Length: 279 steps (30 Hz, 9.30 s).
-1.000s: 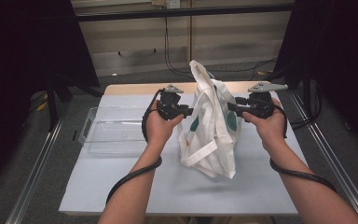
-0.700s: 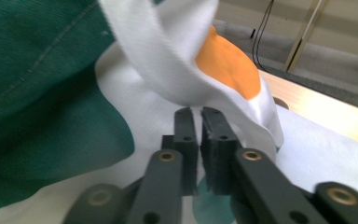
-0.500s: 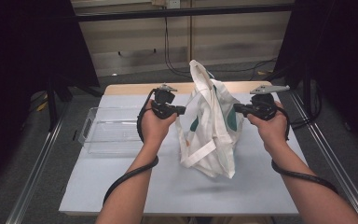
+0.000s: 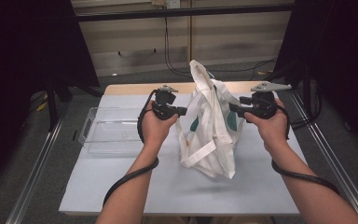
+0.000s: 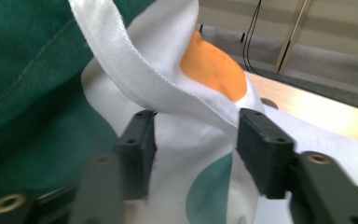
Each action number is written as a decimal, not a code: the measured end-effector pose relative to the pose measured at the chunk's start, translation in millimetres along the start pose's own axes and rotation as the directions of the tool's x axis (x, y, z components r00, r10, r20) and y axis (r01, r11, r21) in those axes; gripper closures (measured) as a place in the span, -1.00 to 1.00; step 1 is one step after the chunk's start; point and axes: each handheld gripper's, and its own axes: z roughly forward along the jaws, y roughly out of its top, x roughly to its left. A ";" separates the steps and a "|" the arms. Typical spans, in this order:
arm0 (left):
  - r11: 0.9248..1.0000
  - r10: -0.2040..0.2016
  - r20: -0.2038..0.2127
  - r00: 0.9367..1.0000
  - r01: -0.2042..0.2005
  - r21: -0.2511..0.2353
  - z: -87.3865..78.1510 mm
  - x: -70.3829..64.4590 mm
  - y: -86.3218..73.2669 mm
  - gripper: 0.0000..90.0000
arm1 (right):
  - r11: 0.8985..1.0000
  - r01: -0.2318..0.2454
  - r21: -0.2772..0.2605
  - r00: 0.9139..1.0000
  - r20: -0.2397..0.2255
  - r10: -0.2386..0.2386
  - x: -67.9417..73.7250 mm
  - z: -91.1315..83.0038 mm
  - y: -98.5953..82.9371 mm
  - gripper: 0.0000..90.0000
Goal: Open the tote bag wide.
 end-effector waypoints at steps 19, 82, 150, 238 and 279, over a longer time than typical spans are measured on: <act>0.999 -0.041 -0.036 0.999 0.041 0.003 -7.3 15.7 -4.8 0.97 | 0.999 0.045 0.001 0.997 -0.068 -0.045 7.8 9.1 5.6 0.84; 0.999 -0.026 -0.030 0.999 0.025 -0.020 4.0 14.6 15.8 0.95 | 0.990 -0.094 0.102 0.996 0.002 0.094 -29.1 10.1 -50.9 0.81; 0.983 -0.166 -0.060 0.984 0.170 0.074 -6.0 32.7 -12.3 0.25 | 0.967 -0.161 0.198 0.987 0.018 0.161 -20.2 -6.3 -47.9 -0.02; 0.988 -0.152 -0.043 0.987 0.153 0.031 -15.4 23.0 7.4 0.14 | 0.929 -0.317 0.192 0.942 -0.052 0.332 15.0 7.6 30.0 0.56; 0.978 -0.166 -0.112 0.980 0.178 0.108 -7.9 5.6 16.5 0.63 | 0.929 -0.328 0.175 0.939 -0.053 0.341 4.0 -3.2 27.8 0.96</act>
